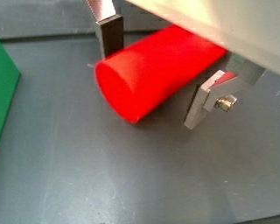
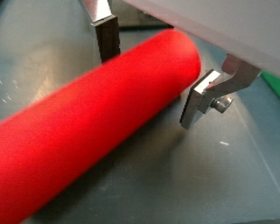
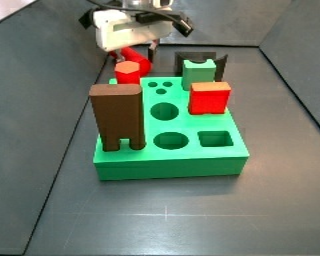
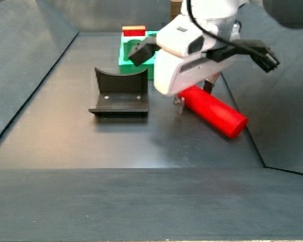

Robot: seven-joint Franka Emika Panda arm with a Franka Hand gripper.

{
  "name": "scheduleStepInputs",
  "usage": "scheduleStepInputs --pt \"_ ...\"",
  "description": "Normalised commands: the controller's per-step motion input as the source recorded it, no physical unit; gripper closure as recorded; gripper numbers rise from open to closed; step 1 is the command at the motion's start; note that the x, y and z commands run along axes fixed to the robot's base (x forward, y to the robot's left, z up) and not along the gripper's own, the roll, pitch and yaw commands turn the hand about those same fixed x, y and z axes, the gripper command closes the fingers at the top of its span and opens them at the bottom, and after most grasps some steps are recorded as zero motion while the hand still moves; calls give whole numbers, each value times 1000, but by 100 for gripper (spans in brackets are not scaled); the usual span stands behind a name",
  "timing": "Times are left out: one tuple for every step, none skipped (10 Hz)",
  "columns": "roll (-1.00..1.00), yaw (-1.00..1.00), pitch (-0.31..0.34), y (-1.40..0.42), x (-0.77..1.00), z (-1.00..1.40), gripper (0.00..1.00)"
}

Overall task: Pick up the round object. Move up. Place the round object on the fixture. Regrasp the round object. Move to above the board. Insert the round object.
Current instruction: Pick up the round object.

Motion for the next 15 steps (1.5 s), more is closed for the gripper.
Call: scheduleStepInputs --pt "184 43 53 0 71 -311 0" --pt "0 -46 0 0 0 -154 0" --pt "-93 0 -26 66 0 0 0" --pt "0 0 0 0 0 0 0" --pt "0 0 0 0 0 0 100" --pt "0 0 0 0 0 0 100" --pt "0 0 0 0 0 0 100" --pt "0 0 0 0 0 0 100" --pt "0 0 0 0 0 0 100" --pt "0 0 0 0 0 0 100" --pt "0 0 0 0 0 0 100" --pt "0 0 0 0 0 0 100" --pt "0 0 0 0 0 0 100" --pt "0 0 0 0 0 0 100" --pt "0 0 0 0 0 0 100"
